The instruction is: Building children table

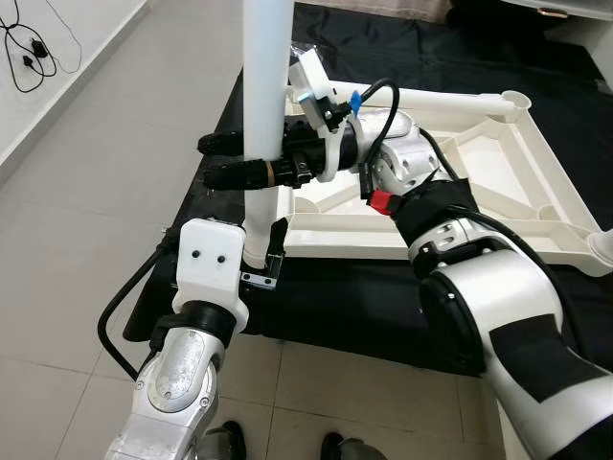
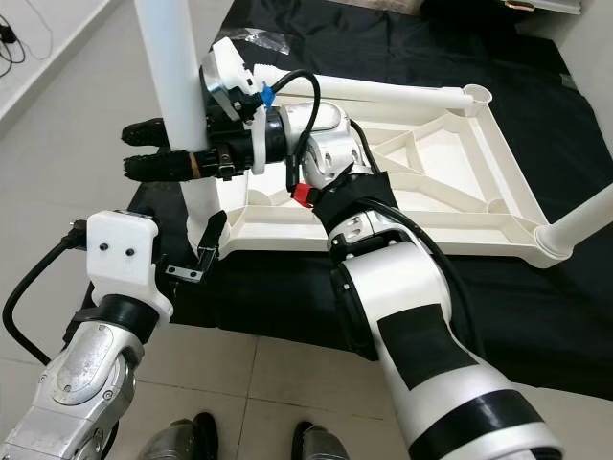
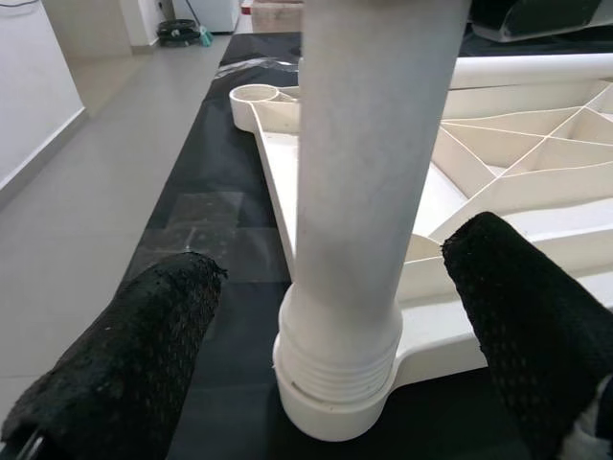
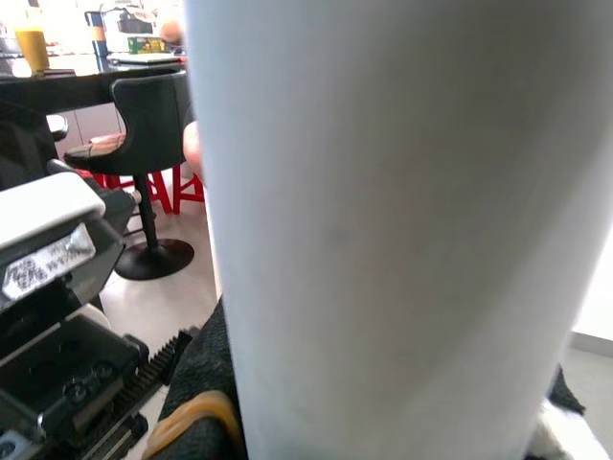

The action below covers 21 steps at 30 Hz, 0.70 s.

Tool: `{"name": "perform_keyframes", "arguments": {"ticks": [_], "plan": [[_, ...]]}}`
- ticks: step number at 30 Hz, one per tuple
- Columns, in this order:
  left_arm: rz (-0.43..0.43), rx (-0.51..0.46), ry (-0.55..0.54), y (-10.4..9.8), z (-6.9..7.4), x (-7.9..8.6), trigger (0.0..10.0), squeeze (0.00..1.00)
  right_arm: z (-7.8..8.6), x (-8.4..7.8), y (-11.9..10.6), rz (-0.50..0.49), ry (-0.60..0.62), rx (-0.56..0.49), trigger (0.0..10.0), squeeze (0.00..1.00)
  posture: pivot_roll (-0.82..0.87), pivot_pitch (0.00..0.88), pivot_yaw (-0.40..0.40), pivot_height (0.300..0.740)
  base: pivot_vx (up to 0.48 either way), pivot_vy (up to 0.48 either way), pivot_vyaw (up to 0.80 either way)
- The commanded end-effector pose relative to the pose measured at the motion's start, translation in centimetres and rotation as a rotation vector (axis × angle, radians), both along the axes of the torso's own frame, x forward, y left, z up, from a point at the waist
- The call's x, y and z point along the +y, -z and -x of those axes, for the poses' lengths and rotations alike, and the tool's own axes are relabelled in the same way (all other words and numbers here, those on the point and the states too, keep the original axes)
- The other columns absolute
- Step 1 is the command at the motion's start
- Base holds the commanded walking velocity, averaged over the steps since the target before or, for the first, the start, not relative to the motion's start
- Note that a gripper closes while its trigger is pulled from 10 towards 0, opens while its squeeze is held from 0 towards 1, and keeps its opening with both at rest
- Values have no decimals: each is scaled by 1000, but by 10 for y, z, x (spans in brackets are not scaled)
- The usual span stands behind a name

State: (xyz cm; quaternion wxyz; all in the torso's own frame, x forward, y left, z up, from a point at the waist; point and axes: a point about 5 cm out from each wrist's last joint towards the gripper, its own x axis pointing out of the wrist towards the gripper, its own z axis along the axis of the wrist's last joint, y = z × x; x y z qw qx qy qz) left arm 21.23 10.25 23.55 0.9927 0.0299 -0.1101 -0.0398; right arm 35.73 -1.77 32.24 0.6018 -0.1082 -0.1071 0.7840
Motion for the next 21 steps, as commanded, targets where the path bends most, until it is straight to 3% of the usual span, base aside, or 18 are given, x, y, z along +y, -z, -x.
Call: {"name": "perform_keyframes", "arguments": {"ticks": [1, 11, 21], "plan": [[1, 5, -20, 0, 3, 2, 10000, 0, 4, 13, 35, 89, -66, 161, 10000, 0, 119, 296, -126, 740, 0, 0, 0], [0, 2, -25, 1, 3, 1, 10000, 0, 9, 36, 33, 57, -55, 187, 10000, 0, 109, 295, -135, 740, 0, 0, 0], [-5, 3, -28, 3, 3, 2, 10000, 0, 2, 24, 38, 6, 23, 220, 10000, 0, 104, 273, -128, 740, 0, 0, 0]]}}
